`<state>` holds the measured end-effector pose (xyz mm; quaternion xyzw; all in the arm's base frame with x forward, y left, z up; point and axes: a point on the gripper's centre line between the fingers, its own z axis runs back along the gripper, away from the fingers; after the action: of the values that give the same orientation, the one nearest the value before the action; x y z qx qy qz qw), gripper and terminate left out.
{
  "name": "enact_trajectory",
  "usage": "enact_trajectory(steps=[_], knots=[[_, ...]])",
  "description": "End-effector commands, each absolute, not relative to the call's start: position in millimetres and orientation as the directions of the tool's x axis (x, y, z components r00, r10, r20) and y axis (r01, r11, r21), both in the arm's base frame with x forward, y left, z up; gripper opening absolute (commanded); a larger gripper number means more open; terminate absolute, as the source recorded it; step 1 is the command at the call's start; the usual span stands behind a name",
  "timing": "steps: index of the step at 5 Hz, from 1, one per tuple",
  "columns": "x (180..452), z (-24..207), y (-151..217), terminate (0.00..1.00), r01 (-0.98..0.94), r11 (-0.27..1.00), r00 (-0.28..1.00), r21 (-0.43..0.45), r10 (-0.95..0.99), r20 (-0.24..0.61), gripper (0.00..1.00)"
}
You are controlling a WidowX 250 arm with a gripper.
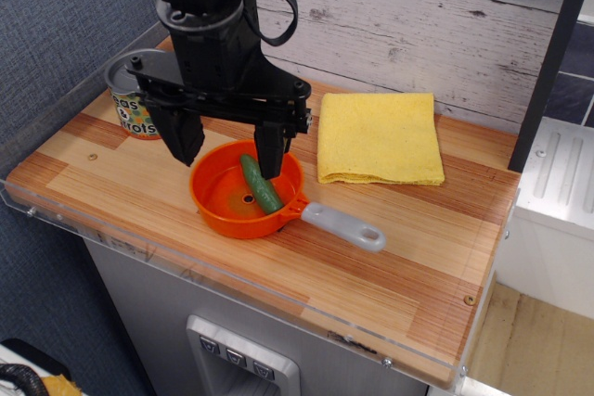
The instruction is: Drag the yellow cloth from behind the pan and keep it near the can
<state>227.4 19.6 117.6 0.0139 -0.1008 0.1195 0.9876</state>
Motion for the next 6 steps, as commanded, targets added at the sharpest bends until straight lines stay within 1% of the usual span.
enact_trajectory(steps=[1, 2, 3, 4, 5, 6], knots=[[227, 118, 20, 0.0, -0.239, 0.971, 0.951, 0.003, 0.233, 0.202, 1.0], [249, 111, 18, 0.0, -0.322, 0.946, 0.928, -0.033, 0.322, 0.189, 1.0], [284, 106, 10, 0.0, -0.393, 0.919, 0.899, -0.011, 0.387, 0.207, 1.0], [321, 93, 6, 0.0, -0.501, 0.857, 0.834, -0.118, 0.515, 0.199, 1.0], [353, 82, 1, 0.0, -0.499, 0.856, 0.837, -0.137, 0.517, 0.178, 1.0], [372, 70, -16, 0.0, -0.471, 0.873, 0.857, -0.125, 0.487, 0.17, 0.0]])
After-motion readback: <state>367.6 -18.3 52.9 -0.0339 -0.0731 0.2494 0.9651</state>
